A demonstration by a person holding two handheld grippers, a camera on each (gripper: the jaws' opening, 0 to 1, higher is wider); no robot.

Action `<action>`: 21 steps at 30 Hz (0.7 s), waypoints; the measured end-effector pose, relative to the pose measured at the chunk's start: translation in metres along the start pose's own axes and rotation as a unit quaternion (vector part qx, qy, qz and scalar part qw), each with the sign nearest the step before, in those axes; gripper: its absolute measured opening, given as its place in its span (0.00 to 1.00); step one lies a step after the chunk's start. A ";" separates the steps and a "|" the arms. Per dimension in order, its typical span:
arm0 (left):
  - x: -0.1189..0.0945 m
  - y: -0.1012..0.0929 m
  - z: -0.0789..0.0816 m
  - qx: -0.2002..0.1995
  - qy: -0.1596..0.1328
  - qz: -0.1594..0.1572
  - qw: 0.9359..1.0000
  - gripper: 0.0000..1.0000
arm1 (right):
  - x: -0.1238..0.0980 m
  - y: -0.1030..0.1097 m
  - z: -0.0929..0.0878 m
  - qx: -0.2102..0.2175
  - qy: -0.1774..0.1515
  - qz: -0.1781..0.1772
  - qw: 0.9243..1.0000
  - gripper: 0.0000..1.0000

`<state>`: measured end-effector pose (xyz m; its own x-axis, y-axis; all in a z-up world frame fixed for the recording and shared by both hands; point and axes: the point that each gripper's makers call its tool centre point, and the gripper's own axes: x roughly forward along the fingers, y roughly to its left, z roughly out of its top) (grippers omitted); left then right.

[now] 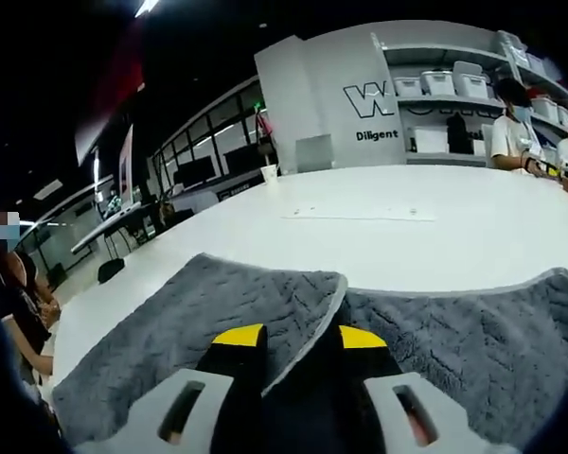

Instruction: Open the folded towel by lifting each exposed corner and separating the folded layers until the towel lies flat within the target outline without major curled edges

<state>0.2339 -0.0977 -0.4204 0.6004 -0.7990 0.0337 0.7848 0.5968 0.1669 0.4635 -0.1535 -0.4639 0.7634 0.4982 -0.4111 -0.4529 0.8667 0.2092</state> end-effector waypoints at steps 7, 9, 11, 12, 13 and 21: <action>0.000 0.001 0.000 -0.003 -0.003 0.000 1.000 0.01 | 0.005 -0.006 0.004 -0.001 -0.002 -0.012 1.000 0.21; 0.000 0.000 0.000 -0.003 -0.001 0.000 1.000 0.01 | 0.008 -0.009 0.004 0.003 0.000 -0.015 1.000 0.21; 0.000 0.000 0.000 0.000 -0.002 0.000 1.000 0.01 | 0.010 -0.010 0.005 0.017 -0.003 -0.013 1.000 0.20; 0.001 0.000 0.000 0.001 -0.003 -0.001 1.000 0.01 | 0.011 -0.010 0.005 0.018 -0.003 -0.010 1.000 0.20; 0.001 -0.001 0.000 0.000 -0.003 -0.003 1.000 0.01 | 0.012 -0.011 0.005 0.020 -0.003 -0.009 1.000 0.19; 0.001 -0.003 0.000 -0.008 -0.006 -0.003 1.000 0.00 | 0.013 -0.020 0.005 0.055 -0.012 -0.011 0.998 0.14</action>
<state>0.2320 -0.1005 -0.4206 0.5943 -0.8030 0.0444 0.7905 0.5934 0.1513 0.4849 -0.1639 -0.4690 0.7847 0.4775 -0.3952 -0.3833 0.8749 0.2960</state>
